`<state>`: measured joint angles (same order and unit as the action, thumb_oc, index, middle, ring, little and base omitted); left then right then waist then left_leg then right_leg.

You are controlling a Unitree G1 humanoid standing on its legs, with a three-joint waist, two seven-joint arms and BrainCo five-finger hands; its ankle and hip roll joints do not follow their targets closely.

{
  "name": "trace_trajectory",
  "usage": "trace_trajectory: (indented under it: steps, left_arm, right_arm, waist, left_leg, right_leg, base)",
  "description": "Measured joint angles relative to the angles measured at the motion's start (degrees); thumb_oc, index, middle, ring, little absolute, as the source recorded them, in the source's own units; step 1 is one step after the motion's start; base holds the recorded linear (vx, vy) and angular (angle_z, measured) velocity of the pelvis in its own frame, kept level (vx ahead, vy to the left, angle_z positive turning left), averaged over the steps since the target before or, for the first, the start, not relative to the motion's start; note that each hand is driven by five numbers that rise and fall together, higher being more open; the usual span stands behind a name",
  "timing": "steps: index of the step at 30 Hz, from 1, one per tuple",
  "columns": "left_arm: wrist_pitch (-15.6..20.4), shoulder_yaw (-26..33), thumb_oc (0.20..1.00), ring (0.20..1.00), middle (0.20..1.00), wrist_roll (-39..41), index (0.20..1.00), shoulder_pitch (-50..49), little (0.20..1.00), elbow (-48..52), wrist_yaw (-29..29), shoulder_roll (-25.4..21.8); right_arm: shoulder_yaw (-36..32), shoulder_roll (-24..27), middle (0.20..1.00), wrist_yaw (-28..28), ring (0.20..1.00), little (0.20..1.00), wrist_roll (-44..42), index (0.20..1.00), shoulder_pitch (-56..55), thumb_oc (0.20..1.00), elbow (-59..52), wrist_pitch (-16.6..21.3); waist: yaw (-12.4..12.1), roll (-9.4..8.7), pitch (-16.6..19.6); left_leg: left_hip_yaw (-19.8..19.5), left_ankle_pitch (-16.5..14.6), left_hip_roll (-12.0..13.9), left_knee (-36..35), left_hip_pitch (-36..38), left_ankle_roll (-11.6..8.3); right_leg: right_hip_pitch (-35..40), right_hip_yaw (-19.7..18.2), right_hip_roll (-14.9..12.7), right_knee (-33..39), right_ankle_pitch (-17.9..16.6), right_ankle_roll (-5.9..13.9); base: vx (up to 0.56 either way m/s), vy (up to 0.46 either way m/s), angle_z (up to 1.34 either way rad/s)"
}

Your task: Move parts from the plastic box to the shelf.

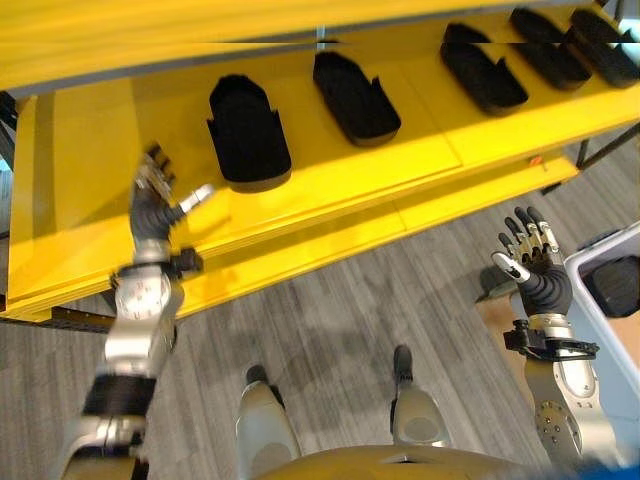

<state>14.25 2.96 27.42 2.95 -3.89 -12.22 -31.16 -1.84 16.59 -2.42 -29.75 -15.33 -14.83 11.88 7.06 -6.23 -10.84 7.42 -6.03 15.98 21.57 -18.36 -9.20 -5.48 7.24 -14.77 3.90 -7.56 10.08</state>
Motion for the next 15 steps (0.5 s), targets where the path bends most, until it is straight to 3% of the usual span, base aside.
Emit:
trace_trajectory:
  steps: [5, 11, 15]
  left_arm:
    - [-0.2, 2.0, 1.000, 1.000, 1.000, 0.1, 1.000, -9.0, 1.000, 7.9, 4.2, 3.8]
    - [-1.0, 1.6, 1.000, 1.000, 1.000, -0.4, 1.000, -17.3, 1.000, 9.0, 8.2, 8.9]
    - [-1.6, 1.7, 1.000, 1.000, 1.000, -9.2, 1.000, -19.4, 1.000, 9.0, 8.1, 9.9]
  right_arm:
    - [-0.4, 0.0, 1.000, 0.2, 1.000, 1.000, 1.9, 1.000, -1.3, 1.000, 0.7, -1.5]
    - [-1.2, 1.0, 1.000, 0.5, 1.000, 1.000, 3.1, 1.000, -3.0, 1.000, 0.8, -2.4]
    - [-2.2, 2.6, 1.000, 0.5, 1.000, 1.000, 4.1, 1.000, -4.1, 1.000, 0.9, -2.6]
  waist:
    - [-0.2, 1.36, 2.3]
    - [-0.3, 6.49, 6.1]
    - [-0.5, 7.52, 6.9]
  left_leg:
    - [1.0, 4.6, 0.7, -8.3, 6.5, -1.02]
    - [2.1, 11.3, 3.0, -21.6, 15.7, -2.82]
    - [2.5, 14.0, 3.3, -26.5, 18.5, -3.12]
  right_leg:
    - [2.5, -0.2, 1.4, 0.6, 0.0, -0.20]
    - [5.9, 0.6, 4.9, 1.4, 0.8, -1.02]
    - [6.9, 1.3, 5.4, 1.7, 1.5, -0.93]
  base:
    - [0.03, -0.080, -0.05]
    - [0.03, -0.072, -0.01]
    - [0.03, -0.021, 0.07]
